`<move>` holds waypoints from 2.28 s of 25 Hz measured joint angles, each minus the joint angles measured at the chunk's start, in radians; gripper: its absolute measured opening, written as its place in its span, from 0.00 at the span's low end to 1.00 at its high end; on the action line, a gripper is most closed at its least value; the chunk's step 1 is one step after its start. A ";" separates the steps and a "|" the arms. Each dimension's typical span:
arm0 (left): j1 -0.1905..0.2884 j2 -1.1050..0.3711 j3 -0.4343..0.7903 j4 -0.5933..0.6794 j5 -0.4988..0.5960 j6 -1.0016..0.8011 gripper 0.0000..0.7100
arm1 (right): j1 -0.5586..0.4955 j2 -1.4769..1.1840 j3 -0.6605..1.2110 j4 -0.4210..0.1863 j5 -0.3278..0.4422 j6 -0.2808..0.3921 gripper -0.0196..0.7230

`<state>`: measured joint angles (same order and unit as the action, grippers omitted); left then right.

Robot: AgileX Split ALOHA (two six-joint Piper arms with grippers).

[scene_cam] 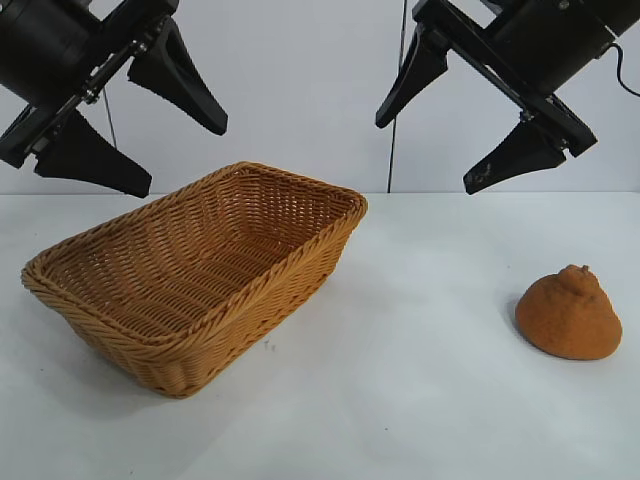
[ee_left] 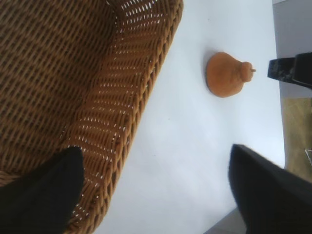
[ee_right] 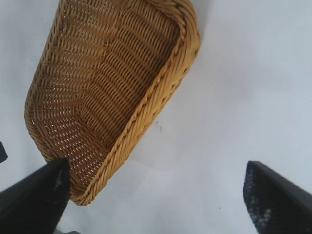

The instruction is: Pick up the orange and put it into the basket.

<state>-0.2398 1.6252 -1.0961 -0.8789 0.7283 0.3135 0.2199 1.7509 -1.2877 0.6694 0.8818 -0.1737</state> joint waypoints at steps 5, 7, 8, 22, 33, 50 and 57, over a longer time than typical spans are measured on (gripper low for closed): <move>0.000 0.000 0.000 0.000 0.000 0.000 0.82 | 0.000 0.000 0.000 0.000 0.000 0.000 0.92; 0.000 0.000 0.000 0.000 0.000 0.000 0.82 | 0.000 0.000 0.000 0.000 0.000 0.000 0.92; 0.000 0.000 0.000 0.000 0.000 0.000 0.82 | 0.000 0.000 0.000 0.000 0.000 0.000 0.92; 0.000 0.000 0.000 -0.001 -0.012 0.000 0.82 | 0.000 0.000 0.000 0.000 -0.003 0.000 0.92; 0.164 -0.064 0.000 0.100 0.046 -0.101 0.82 | 0.000 0.000 0.000 0.000 -0.004 0.000 0.92; -0.050 -0.156 0.000 0.846 0.090 -1.231 0.82 | 0.000 0.000 0.000 0.000 -0.007 0.000 0.92; -0.052 -0.153 0.116 0.840 -0.008 -1.362 0.82 | 0.000 0.000 0.000 0.000 -0.008 0.000 0.92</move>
<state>-0.2917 1.4718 -0.9804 -0.0387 0.7199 -1.0486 0.2199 1.7509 -1.2877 0.6694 0.8740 -0.1737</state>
